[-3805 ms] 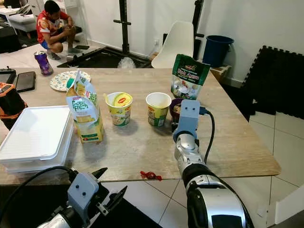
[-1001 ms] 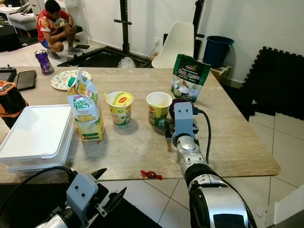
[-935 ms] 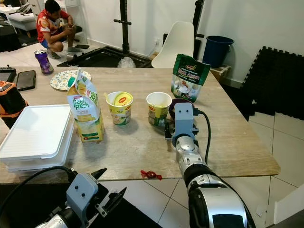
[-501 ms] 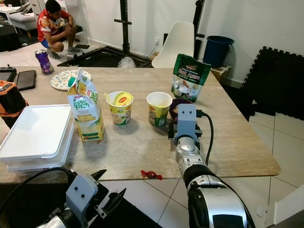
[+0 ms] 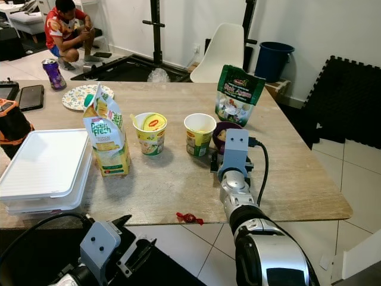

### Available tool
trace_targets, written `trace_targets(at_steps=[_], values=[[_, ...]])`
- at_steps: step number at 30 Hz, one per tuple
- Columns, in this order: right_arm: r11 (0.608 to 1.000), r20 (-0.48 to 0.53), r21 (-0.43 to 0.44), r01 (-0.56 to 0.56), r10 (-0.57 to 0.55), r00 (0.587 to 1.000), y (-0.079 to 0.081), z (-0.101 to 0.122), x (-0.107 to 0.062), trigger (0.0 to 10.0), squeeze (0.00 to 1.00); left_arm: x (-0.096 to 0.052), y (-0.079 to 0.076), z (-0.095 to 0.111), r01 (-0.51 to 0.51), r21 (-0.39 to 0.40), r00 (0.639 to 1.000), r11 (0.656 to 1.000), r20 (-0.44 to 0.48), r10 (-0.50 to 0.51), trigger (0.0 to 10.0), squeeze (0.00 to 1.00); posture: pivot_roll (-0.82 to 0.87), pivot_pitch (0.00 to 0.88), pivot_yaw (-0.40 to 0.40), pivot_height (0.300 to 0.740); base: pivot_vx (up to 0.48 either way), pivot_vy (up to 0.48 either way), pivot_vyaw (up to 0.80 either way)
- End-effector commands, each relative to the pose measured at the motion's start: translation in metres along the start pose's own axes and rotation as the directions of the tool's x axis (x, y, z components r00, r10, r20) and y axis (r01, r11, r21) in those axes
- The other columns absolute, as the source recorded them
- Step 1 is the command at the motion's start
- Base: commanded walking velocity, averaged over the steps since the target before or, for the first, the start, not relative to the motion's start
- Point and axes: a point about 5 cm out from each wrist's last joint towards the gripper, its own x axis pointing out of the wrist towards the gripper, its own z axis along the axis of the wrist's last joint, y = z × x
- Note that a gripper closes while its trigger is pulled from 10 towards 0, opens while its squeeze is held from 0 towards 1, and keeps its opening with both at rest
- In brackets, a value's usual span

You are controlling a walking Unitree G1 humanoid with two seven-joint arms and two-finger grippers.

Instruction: Restocking fridge

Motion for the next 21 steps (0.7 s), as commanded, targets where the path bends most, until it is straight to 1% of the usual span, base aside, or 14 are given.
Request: trace_targets(at_steps=[1,5,14,21], values=[[1.000,0.018,0.005,-0.023,0.022,1.000,0.0060,0.0029,-0.0003,10.0,0.00,-0.0053,-0.0010,-0.0015,0.011,0.006,1.000,1.000,-0.023,-0.011,10.0,0.00,0.16,0.253,-0.032,0.734,0.000,0.000,0.00],[1.000,0.026,-0.012,-0.022,0.023,0.999,0.0089,0.0047,-0.0004,10.0,0.00,-0.0056,-0.0013,-0.0012,0.013,0.005,1.000,1.000,-0.023,-0.013,10.0,0.00,0.16,0.254,-0.031,0.734,0.000,0.000,0.00],[1.000,0.031,-0.001,-0.019,0.019,0.999,0.0136,0.0096,0.0000,10.0,0.00,-0.0065,-0.0021,-0.0014,0.015,0.003,1.000,1.000,-0.027,-0.014,10.0,0.00,0.16,0.260,-0.034,0.734,0.000,0.000,0.00],[1.000,0.029,-0.011,-0.018,0.018,0.999,0.0151,0.0106,0.0001,10.0,0.00,-0.0063,-0.0031,-0.0013,0.015,0.001,0.999,1.000,-0.029,-0.015,10.0,0.00,0.16,0.260,-0.035,0.734,0.000,0.000,0.00]])
